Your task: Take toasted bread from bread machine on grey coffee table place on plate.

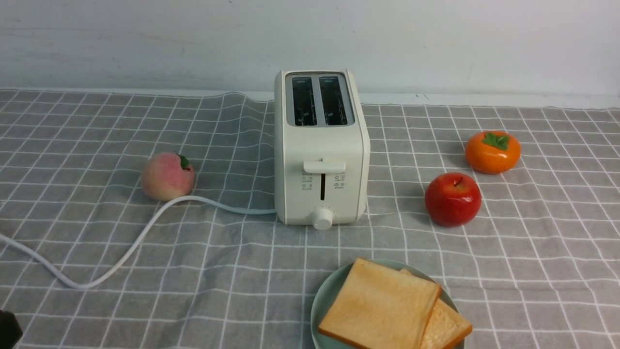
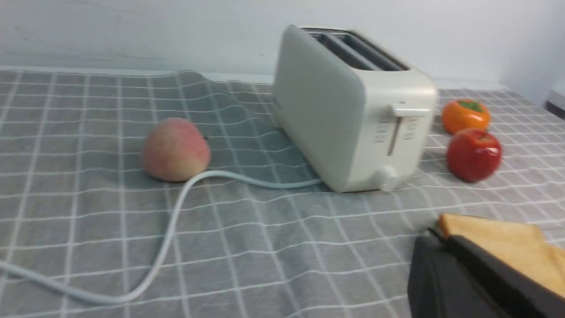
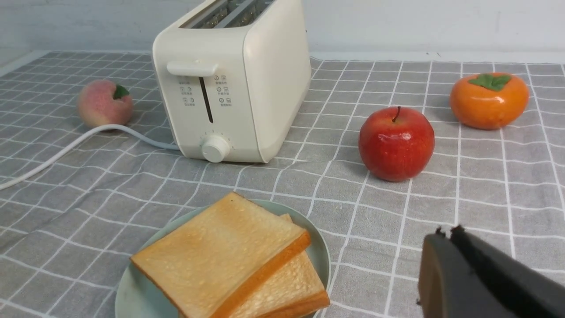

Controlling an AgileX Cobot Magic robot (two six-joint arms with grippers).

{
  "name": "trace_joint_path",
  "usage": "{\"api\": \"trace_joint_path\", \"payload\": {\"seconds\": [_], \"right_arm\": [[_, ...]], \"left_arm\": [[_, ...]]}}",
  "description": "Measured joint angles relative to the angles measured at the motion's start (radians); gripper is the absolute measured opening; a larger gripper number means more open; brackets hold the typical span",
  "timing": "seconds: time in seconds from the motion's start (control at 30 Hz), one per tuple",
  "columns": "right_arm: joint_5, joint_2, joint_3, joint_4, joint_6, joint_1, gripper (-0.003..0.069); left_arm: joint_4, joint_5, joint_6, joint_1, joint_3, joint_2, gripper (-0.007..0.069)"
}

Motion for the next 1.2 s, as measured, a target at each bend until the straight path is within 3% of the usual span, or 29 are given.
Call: {"api": "trace_joint_path", "payload": {"seconds": [0.17,0.27,1.2], "right_arm": [[0.000,0.000,0.000,0.000,0.000,0.000,0.0015],[0.000,0.000,0.000,-0.001,0.000,0.000,0.0015],[0.000,0.000,0.000,-0.001,0.000,0.000,0.0044]], "left_arm": [[0.012,-0.022,0.013,0.167,0.157,-0.044,-0.0014],[0.026,-0.025,0.013,0.206,0.231,-0.044,-0.0014],[0.012,-0.024,0.008,0.212,0.272,-0.045,-0.0004]]}}
